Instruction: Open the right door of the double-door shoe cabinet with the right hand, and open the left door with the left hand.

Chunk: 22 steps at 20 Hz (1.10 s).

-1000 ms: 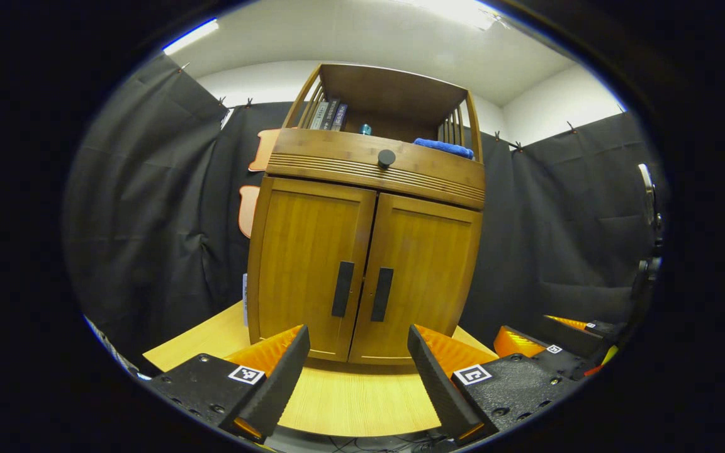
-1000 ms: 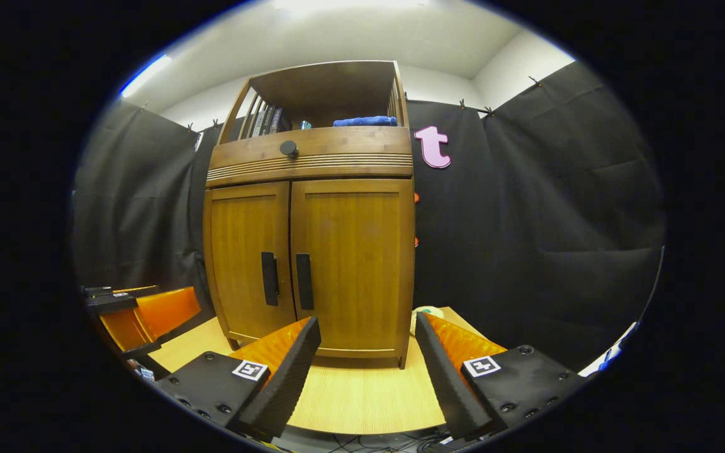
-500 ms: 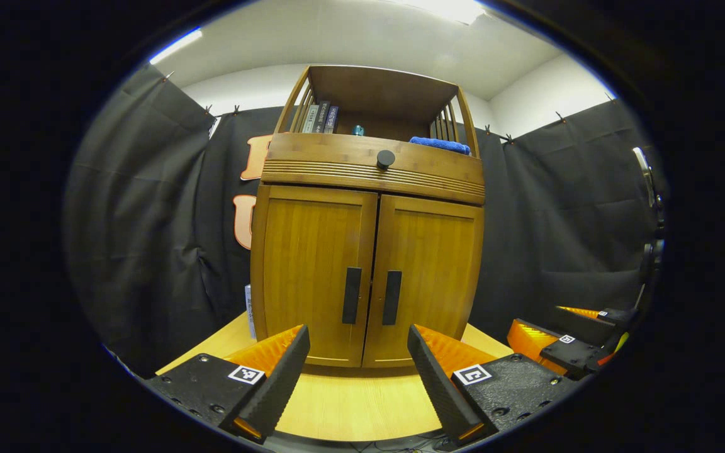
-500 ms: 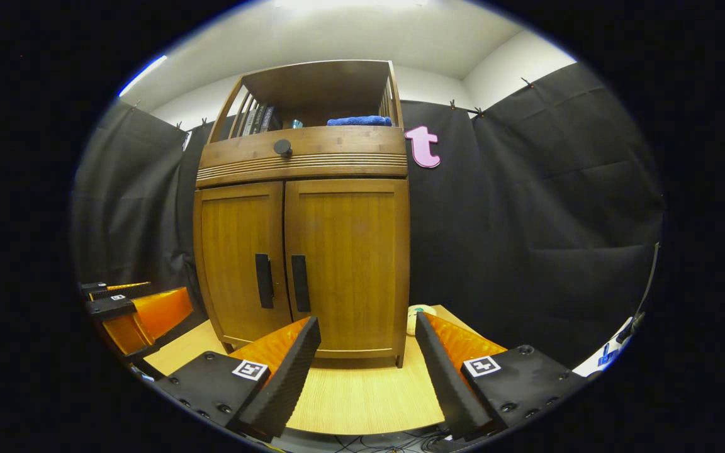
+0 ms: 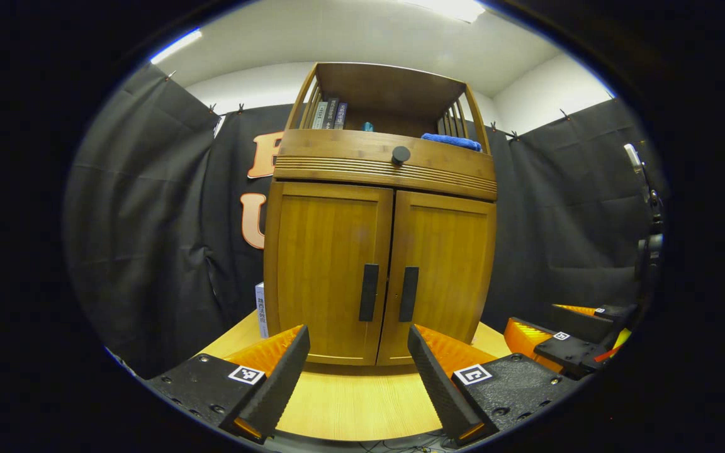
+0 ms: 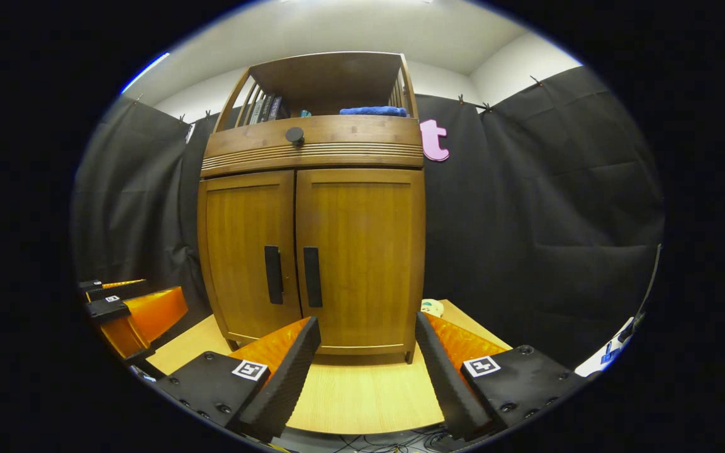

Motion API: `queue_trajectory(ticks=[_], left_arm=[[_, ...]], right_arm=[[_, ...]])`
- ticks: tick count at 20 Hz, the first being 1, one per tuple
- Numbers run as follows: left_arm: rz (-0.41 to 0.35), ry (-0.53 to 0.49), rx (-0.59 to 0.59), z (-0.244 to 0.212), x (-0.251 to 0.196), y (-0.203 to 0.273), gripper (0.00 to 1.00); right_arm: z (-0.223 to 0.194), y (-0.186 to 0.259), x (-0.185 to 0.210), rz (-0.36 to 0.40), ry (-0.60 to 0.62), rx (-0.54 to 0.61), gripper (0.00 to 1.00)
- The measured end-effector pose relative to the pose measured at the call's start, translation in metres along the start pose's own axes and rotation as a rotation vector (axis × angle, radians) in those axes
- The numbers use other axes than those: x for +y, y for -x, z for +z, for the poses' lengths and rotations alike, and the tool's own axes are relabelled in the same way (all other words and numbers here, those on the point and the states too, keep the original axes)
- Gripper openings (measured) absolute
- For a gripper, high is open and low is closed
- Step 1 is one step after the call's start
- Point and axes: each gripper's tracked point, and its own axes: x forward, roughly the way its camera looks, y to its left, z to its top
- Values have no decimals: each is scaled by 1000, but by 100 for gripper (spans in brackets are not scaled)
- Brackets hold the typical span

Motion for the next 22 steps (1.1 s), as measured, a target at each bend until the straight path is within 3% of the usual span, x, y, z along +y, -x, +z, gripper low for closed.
queue_trajectory(ticks=[5,6,7,10,13,14,16,18,22], left_arm=[[23,-2,9,-2,17,2,91],[29,-3,7,-1,21,1,91],[35,-5,6,0,26,2,91],[51,-11,8,-1,33,5,91],[69,-18,10,0,53,2,91],[76,-21,10,0,61,0,91],[93,-21,15,-1,72,1,91],[111,-24,23,-3,84,3,91],[141,-31,32,-3,106,3,94]], right_arm=[[10,-39,18,26,19,-19,94],[12,-48,21,32,21,-25,98],[13,-56,24,36,23,-32,94],[15,-85,36,44,34,-38,100],[14,-113,49,59,27,-25,94],[15,-125,53,63,31,-20,98],[17,-149,61,68,38,-19,94],[16,-170,68,68,47,-18,100],[10,-208,83,71,48,2,98]])
